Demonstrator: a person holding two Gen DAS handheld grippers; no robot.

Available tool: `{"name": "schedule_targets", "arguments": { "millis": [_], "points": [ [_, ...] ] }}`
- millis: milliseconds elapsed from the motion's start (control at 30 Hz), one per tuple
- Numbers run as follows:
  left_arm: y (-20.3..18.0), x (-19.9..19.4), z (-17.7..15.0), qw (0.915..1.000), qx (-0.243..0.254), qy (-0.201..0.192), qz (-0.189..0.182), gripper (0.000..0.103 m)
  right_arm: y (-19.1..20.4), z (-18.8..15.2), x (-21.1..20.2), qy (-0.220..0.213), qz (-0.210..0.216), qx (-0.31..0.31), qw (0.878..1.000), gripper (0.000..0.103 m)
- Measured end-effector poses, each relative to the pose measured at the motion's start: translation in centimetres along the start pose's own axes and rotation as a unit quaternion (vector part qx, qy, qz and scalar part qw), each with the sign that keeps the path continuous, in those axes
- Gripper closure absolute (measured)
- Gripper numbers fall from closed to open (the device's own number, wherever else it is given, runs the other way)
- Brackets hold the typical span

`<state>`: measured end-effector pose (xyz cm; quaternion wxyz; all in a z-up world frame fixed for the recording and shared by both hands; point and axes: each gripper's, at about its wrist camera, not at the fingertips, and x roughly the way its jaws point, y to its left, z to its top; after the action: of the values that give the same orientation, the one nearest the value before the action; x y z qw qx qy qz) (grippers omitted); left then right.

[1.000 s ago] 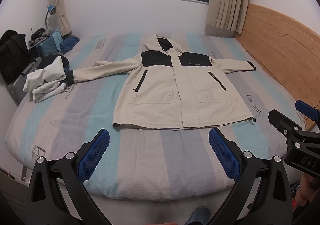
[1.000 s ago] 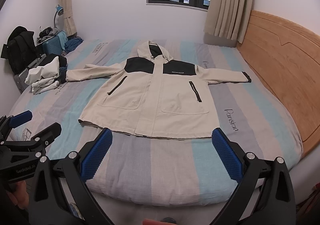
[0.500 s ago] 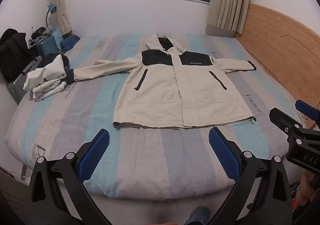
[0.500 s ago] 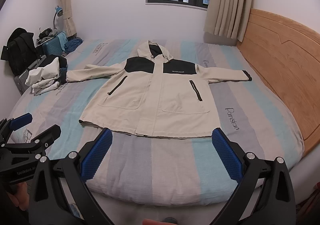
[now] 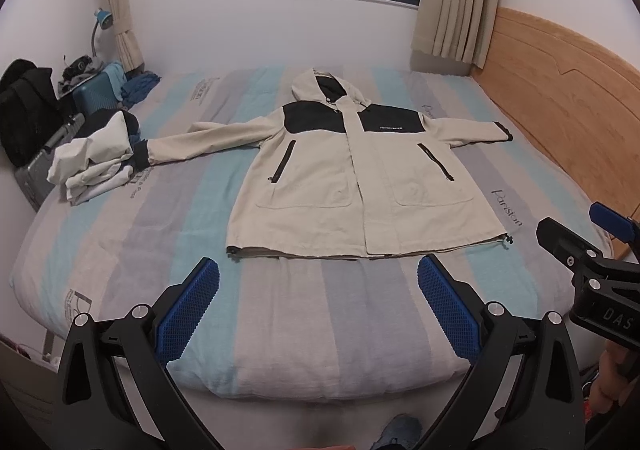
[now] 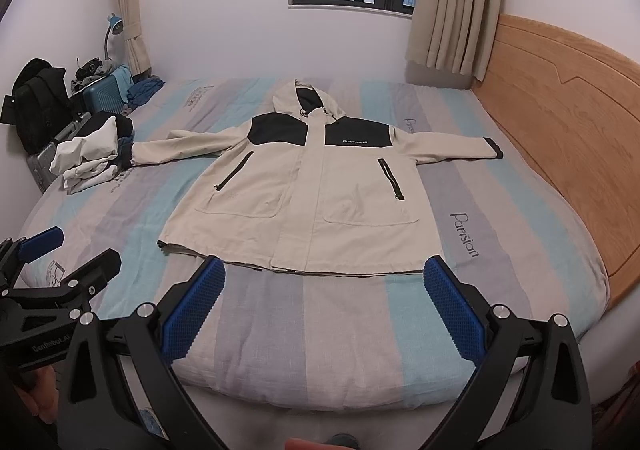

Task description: Fold large clothes

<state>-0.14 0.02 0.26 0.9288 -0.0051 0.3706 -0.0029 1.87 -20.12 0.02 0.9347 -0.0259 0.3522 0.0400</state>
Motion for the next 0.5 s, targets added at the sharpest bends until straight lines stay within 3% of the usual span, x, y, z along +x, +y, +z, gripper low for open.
{"name": "schedule_targets", "arguments": {
  "millis": [500],
  "points": [
    [0.4,1.7,1.4,1.0000,-0.005,-0.002,-0.002,0.006,-0.2,0.8,1.8,0.002,-0.005,0.005,1.000,0.007]
  ]
}}
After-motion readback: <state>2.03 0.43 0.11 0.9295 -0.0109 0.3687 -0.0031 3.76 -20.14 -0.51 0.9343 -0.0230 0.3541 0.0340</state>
